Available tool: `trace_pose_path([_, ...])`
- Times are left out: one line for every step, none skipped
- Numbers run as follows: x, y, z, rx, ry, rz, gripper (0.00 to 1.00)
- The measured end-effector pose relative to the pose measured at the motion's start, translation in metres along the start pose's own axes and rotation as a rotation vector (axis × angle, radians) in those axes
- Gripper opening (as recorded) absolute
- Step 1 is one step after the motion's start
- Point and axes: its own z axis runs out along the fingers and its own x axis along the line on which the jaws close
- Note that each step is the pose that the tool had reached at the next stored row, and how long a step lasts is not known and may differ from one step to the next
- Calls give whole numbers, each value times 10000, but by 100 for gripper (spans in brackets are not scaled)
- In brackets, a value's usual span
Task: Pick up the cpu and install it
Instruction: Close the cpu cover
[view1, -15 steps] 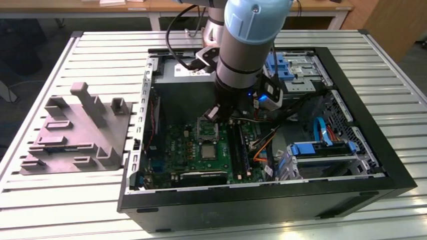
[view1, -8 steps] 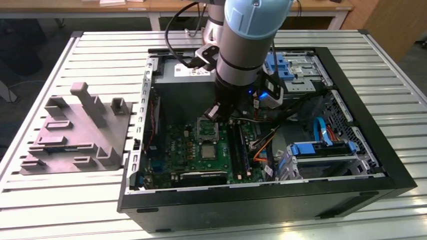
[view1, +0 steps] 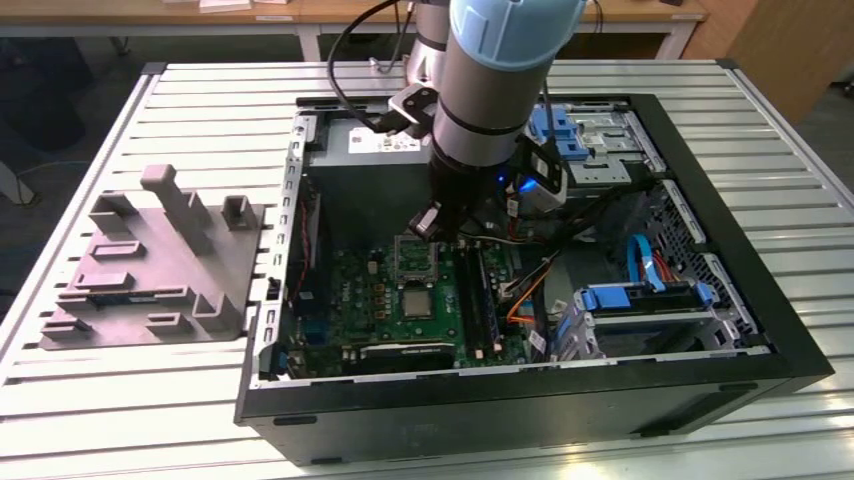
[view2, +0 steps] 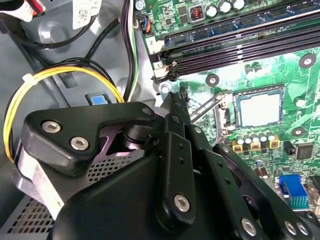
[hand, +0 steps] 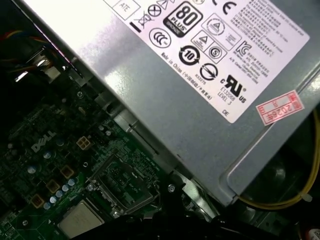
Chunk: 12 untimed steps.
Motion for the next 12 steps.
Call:
trace_pose_path([-2,2,-5,-2,8,-48,11])
trace_pose_path([-3,4,-11,-3,17,-97,11])
trace_pose_path([-4,6,-16,-5,27,-154,11])
trace_pose_path([-4,7,-20,-8,37,-217,11])
trace_pose_path([-5,8,-23,-12,49,-288,11])
trace_pose_path([-6,9,-26,-16,58,-361,11])
trace_pose_path([-6,10,-29,-20,71,-434,11])
trace_pose_path([-6,10,-31,-24,82,-507,11])
trace_pose_path([-7,10,-33,-28,93,-582,11])
trace_pose_path([-7,11,-37,-31,106,-659,11])
trace_pose_path([-7,11,-40,-34,118,-729,11])
trace_pose_path([-7,12,-43,-37,128,-791,11])
